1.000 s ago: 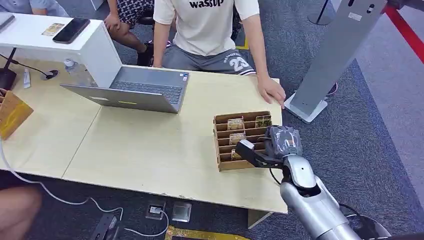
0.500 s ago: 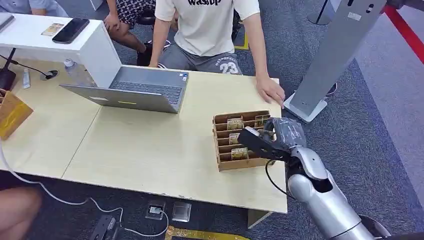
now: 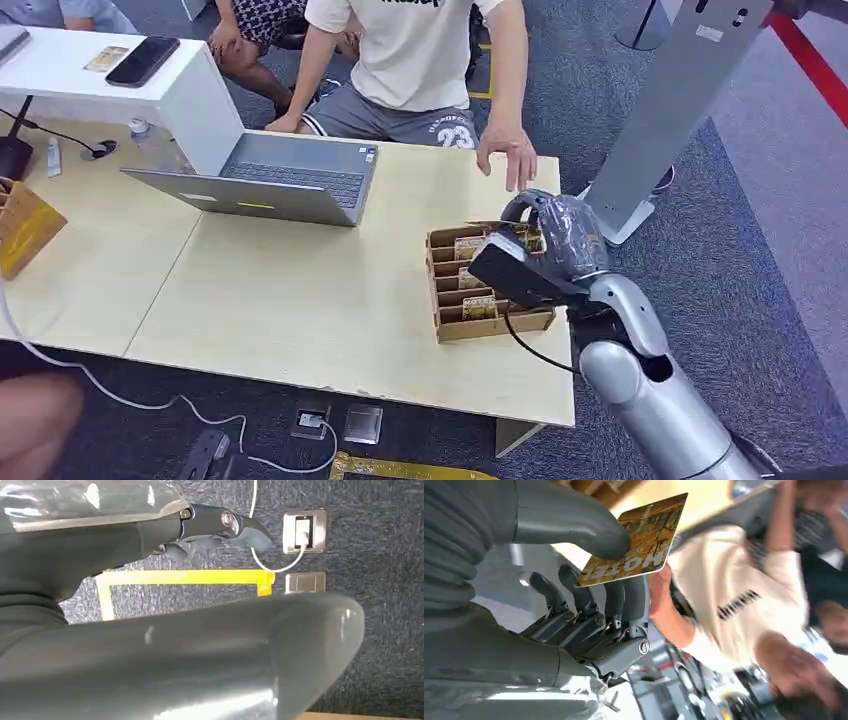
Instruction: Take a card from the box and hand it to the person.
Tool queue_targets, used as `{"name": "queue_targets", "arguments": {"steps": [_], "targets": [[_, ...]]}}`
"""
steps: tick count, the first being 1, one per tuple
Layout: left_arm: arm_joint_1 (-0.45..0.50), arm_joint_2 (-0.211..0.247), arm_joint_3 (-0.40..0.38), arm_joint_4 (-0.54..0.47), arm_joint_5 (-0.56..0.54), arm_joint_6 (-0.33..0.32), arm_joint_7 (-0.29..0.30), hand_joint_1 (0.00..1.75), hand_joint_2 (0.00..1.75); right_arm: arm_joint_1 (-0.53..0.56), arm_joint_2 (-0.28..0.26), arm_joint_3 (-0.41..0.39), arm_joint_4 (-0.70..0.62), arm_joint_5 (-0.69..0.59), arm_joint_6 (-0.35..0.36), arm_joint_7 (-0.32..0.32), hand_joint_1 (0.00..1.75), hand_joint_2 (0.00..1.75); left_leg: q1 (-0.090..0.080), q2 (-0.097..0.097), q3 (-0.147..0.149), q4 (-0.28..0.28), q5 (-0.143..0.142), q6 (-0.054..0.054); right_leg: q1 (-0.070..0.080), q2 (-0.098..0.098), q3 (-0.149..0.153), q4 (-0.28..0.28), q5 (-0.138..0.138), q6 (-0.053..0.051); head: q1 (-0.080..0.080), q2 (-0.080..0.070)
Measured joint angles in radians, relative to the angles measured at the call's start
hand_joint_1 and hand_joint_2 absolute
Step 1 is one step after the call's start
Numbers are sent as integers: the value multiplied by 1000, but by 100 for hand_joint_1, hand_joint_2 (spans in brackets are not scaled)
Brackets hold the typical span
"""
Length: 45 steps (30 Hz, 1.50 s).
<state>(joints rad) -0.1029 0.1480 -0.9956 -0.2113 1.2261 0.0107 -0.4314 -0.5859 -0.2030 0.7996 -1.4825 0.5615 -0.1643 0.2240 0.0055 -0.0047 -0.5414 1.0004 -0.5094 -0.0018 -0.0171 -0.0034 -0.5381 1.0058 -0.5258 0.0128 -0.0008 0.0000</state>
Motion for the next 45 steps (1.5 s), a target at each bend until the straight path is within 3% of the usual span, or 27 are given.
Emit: {"name": "queue_targets", "arguments": {"steps": [4, 10, 13, 25, 26, 34, 36, 40, 45], "targets": [[0, -1, 0, 0, -3, -2, -1, 0, 0, -10, 23, 0, 46, 6, -64, -52, 155, 175, 0, 0, 0, 0, 0, 0, 0, 0, 0, 0, 0, 0, 0, 0], [-4, -4, -1, 0, -9, -1, -2, 0, 0, -34, 70, -2, 178, 1, -268, -197, 155, 175, 0, 0, 0, 0, 0, 0, 0, 0, 0, 0, 0, 0, 0, 0], [-4, -7, -2, 0, -9, 0, -2, 0, 0, -39, 91, -3, 237, 18, -349, -228, 155, 175, 0, 0, 0, 0, 0, 0, 0, 0, 0, 0, 0, 0, -2, 0], [-6, -8, -7, 0, -16, -3, -5, 0, 0, -29, 108, -3, 303, 43, -411, -213, 155, 175, 0, 0, 0, 0, 0, 0, 0, 0, 0, 0, 0, 0, 0, 0], [-5, -8, -8, 0, -16, -3, -5, 0, 0, -24, 108, -3, 304, 43, -413, -212, 0, 175, 0, 0, 0, 0, 0, 0, 0, 0, 0, 0, 0, 0, 0, 0], [-3, -10, -12, 0, -22, 3, -14, 0, 0, 6, 106, -5, 306, 26, -409, -215, 0, 175, 0, 0, 0, 0, 0, 0, 0, 0, 0, 0, 0, 0, 0, 0], [-2, -10, -12, 0, -21, 10, -20, 0, 0, 11, 106, -8, 305, -29, -376, -221, 0, 175, 0, 0, 0, 0, 0, 0, 0, 0, 0, 0, 0, 0, 0, 0], [0, -10, -12, 0, -10, 22, -15, 0, 0, 47, 104, -32, 277, -297, -253, -266, 0, 175, 0, 0, 0, 0, 0, 0, 0, 0, 0, 0, 0, 0, 0, 0], [2, -10, -11, 0, 4, 29, -3, 0, 0, 107, 75, -60, 210, -715, -113, -267, 0, 175, 0, 0, 0, 0, 0, 0, 0, 0, -1, 0, 0, 0, 0, 0]]}}
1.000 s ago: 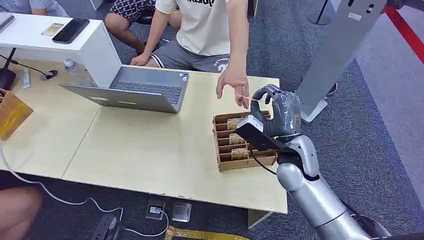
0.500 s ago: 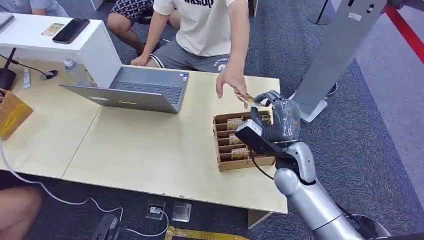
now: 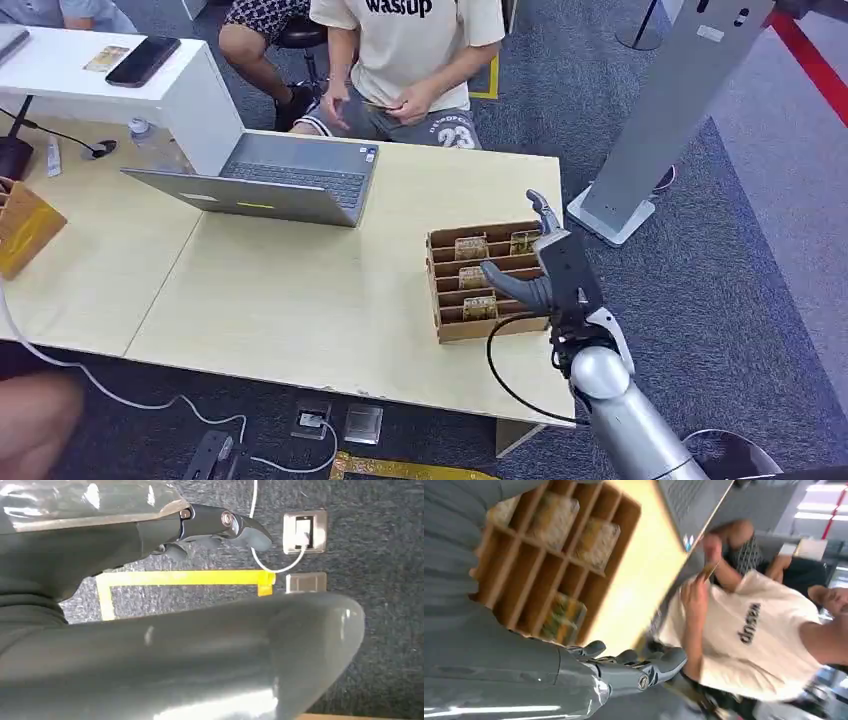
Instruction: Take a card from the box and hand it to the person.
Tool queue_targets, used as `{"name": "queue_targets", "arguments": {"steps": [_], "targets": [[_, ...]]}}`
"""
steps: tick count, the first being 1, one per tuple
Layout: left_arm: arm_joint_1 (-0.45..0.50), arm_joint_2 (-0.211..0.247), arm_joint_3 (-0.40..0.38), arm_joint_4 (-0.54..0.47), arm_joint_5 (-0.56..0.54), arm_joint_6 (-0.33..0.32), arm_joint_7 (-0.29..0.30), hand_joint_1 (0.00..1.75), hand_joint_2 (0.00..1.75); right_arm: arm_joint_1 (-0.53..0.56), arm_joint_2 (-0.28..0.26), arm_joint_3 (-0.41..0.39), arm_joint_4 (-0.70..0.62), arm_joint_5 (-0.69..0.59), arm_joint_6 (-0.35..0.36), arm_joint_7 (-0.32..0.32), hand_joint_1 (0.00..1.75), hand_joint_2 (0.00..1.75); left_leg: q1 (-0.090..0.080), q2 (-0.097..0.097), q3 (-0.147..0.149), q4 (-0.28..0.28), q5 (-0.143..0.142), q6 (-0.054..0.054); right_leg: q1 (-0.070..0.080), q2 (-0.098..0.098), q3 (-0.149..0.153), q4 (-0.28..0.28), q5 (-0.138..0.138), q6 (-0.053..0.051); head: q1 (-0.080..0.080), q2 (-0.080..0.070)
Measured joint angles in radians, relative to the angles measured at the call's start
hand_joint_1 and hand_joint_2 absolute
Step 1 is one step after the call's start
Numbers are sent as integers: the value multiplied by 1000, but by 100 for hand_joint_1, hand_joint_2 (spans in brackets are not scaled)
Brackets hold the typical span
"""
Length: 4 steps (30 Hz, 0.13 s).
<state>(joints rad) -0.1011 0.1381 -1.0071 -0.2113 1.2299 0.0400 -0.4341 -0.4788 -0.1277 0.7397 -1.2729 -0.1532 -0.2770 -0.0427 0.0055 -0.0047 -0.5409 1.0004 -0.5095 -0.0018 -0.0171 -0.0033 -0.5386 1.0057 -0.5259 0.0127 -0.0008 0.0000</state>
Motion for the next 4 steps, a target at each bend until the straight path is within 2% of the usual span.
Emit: {"name": "queue_targets", "arguments": {"steps": [4], "targets": [[1, 0, 0, 0, 2, 12, 3, 0, 0, 48, -39, -20, -57, -68, 1, 0, 0, 175, 0, 0, 0, 0, 0, 0, 0, 0, 0, 0, 0, 0, 0, 0]]}}
